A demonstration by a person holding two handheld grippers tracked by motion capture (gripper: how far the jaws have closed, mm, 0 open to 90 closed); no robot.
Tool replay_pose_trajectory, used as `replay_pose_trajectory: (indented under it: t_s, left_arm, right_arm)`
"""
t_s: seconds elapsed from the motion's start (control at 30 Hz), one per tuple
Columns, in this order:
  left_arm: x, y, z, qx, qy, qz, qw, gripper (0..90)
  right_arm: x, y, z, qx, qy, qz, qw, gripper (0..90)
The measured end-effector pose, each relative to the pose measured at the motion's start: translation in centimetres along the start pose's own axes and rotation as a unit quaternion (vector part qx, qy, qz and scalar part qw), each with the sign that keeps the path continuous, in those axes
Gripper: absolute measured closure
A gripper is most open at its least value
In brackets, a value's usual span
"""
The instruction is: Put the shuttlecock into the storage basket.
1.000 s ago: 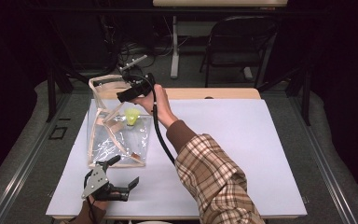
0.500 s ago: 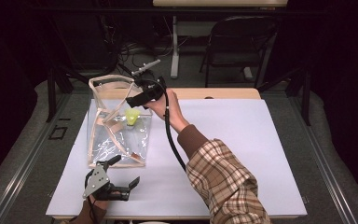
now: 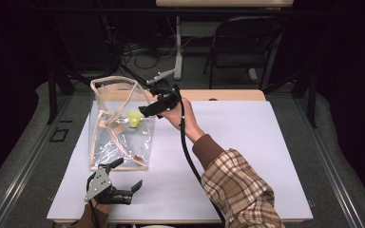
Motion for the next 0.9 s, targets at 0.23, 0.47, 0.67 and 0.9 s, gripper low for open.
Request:
replay_pose_trajectory:
  t_s: [0.23, 0.47, 0.67, 0.9]
  left_arm:
    - [0.0, 0.2, 0.0, -0.002, 0.0, 0.001, 1.0, 0.0]
    - [0.0, 0.3, -0.1, 0.001, 0.0, 0.003, 1.0, 0.0]
    - [-0.1, 0.2, -0.1, 0.002, -0.001, 0.003, 1.0, 0.0]
    - [0.0, 0.2, -0.1, 0.002, -0.002, 0.003, 1.0, 0.0]
  right_arm:
    - [0.0, 1.8, -1.8, 0.003, 0.003, -0.009, 0.9999, 1.3]
    - [0.2, 3.8, -3.9, 0.003, 0.007, -0.014, 0.9999, 0.8]
    - [0.3, 5.0, -4.7, -0.007, 0.007, -0.018, 0.9998, 0.8]
    - [0.5, 7.4, -6.3, -0.021, 0.01, -0.028, 0.9994, 0.8]
Point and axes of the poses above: each handheld gripper's, and its own axes: y roughly backward along the jaws, z roughly out of its top, x roughly to its left, the point moved 9 cm from there along -y, roughly forward along the jaws, and after that the axes turned 12 degrees about z, right-handed, at the moved point
